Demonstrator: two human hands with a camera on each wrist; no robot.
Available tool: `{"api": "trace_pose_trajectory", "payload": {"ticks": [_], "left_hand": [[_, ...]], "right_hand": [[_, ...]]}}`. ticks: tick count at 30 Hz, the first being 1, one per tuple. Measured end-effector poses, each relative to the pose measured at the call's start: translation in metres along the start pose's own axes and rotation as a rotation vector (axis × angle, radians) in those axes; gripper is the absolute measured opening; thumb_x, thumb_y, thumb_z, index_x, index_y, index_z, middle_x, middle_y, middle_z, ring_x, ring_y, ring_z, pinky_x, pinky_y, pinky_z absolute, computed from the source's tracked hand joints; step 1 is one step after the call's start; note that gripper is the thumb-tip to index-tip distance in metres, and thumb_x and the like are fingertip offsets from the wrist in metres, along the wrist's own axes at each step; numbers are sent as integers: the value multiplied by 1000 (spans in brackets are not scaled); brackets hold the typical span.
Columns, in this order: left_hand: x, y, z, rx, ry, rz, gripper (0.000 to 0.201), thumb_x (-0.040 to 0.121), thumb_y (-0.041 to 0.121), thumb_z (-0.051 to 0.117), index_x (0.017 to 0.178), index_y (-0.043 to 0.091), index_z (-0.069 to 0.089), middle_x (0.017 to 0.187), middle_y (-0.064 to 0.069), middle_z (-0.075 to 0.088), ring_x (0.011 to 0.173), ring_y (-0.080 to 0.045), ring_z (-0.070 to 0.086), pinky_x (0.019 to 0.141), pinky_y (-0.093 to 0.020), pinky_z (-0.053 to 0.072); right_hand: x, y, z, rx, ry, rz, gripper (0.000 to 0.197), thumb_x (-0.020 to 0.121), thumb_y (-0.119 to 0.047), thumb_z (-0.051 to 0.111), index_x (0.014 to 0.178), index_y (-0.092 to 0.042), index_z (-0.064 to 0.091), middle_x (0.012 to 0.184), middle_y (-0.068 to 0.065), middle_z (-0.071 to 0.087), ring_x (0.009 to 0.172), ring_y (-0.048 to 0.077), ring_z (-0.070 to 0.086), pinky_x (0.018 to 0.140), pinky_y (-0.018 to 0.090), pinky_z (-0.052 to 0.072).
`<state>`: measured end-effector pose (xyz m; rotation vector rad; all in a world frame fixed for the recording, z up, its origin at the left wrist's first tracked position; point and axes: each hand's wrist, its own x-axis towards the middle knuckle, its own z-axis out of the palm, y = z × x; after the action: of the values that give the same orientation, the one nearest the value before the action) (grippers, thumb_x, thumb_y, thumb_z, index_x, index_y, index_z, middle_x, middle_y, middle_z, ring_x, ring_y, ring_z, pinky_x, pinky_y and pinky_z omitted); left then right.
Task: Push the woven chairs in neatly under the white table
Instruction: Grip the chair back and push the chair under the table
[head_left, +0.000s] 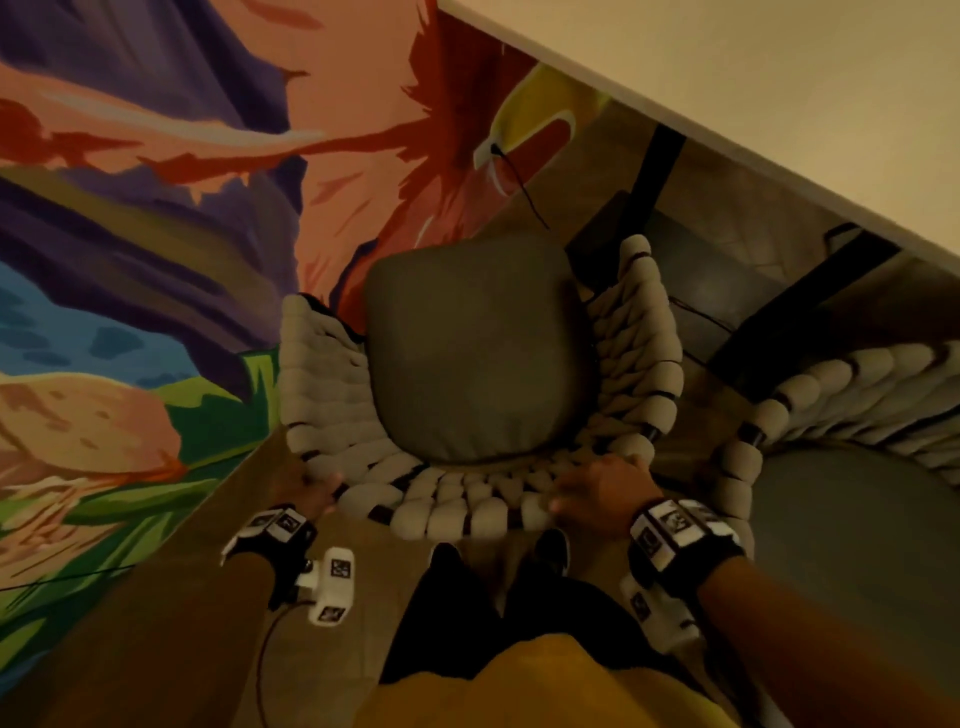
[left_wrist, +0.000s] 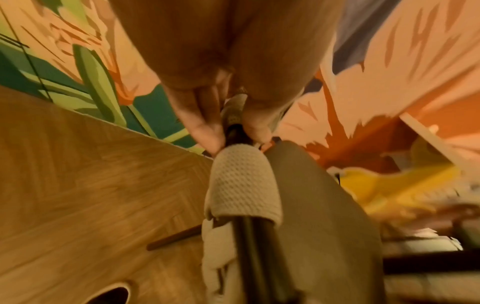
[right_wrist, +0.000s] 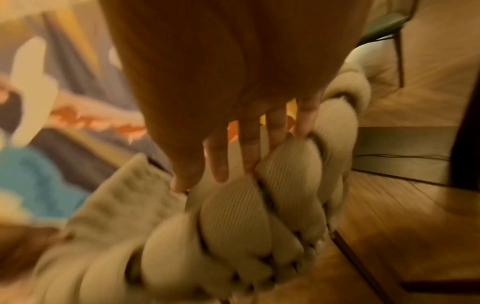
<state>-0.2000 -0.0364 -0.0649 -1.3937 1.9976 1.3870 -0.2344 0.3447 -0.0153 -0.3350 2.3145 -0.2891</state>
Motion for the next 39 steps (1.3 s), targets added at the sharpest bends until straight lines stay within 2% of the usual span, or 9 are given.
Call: {"api": "trace_pose_trajectory", "payload": {"ticks": [4, 8, 12, 19, 24, 29, 31, 34, 39], "left_hand": [[-20, 39, 1, 117, 34, 101, 51, 96, 11, 53, 144, 8, 37, 146, -20, 42, 130, -40, 43, 107, -49, 37], [-15, 40, 9, 118, 5, -30, 70, 89, 3, 63, 147, 3, 25, 144, -18, 42, 129, -39, 45, 86, -38, 43], [17, 52, -6, 193, 46, -34, 83, 76, 8, 76, 145, 5, 30, 140, -23, 47, 122, -40, 52, 97, -47, 48], [51, 136, -10, 209, -69, 48, 67, 94, -1, 51, 152, 7, 18, 155, -18, 28, 136, -38, 36, 102, -41, 40], [86, 199, -2, 206, -171, 205, 58, 83, -7, 64, 137, 4, 45, 139, -16, 50, 128, -34, 48, 96, -37, 43], [103, 226, 22, 31, -250, 201, 77, 77, 6, 68, 145, 19, 36, 140, -10, 52, 122, -31, 54, 102, -50, 45], [93, 222, 35, 64, -283, 196, 65, 80, 11, 69, 139, 15, 44, 134, -2, 53, 122, -25, 52, 105, -42, 41], [76, 211, 53, 142, -268, 128, 64, 83, 26, 66, 141, 25, 39, 129, 0, 52, 123, -27, 51, 100, -46, 44], [51, 202, 77, 0, -324, -85, 66, 96, 9, 53, 149, 31, 20, 140, -10, 46, 120, -37, 53, 74, -51, 57]], "right_hand": [[30, 32, -44, 359, 417, 391, 54, 86, -45, 61, 134, -26, 48, 137, 13, 46, 121, 37, 49, 95, 45, 46], [55, 50, -52, 975, 316, 751, 92, 80, -29, 73, 150, -28, 13, 146, 19, 35, 124, 45, 46, 99, 50, 46], [69, 42, -37, 1147, 348, 787, 86, 79, -20, 73, 147, -26, 20, 132, 16, 52, 112, 42, 56, 94, 51, 50], [84, 3, -28, 1263, 454, 872, 74, 79, -21, 73, 138, -27, 29, 128, 17, 54, 108, 42, 58, 92, 54, 52], [89, -6, -15, 1329, 550, 971, 78, 72, -31, 78, 135, -28, 34, 126, 14, 58, 106, 40, 60, 91, 54, 52], [85, -14, -13, 1495, 661, 1079, 76, 74, -39, 78, 139, -27, 39, 130, 11, 57, 110, 37, 60, 91, 54, 52], [88, -18, -17, 1613, 645, 1083, 77, 75, -36, 78, 140, -21, 40, 134, 13, 55, 113, 38, 58, 92, 54, 52], [95, -29, -22, 1685, 550, 1090, 92, 65, -40, 83, 141, -15, 39, 135, 17, 54, 110, 42, 59, 83, 57, 54], [107, -31, -25, 1655, 568, 1246, 78, 87, -22, 66, 148, -6, 21, 145, 21, 41, 127, 42, 47, 105, 47, 41]]}}
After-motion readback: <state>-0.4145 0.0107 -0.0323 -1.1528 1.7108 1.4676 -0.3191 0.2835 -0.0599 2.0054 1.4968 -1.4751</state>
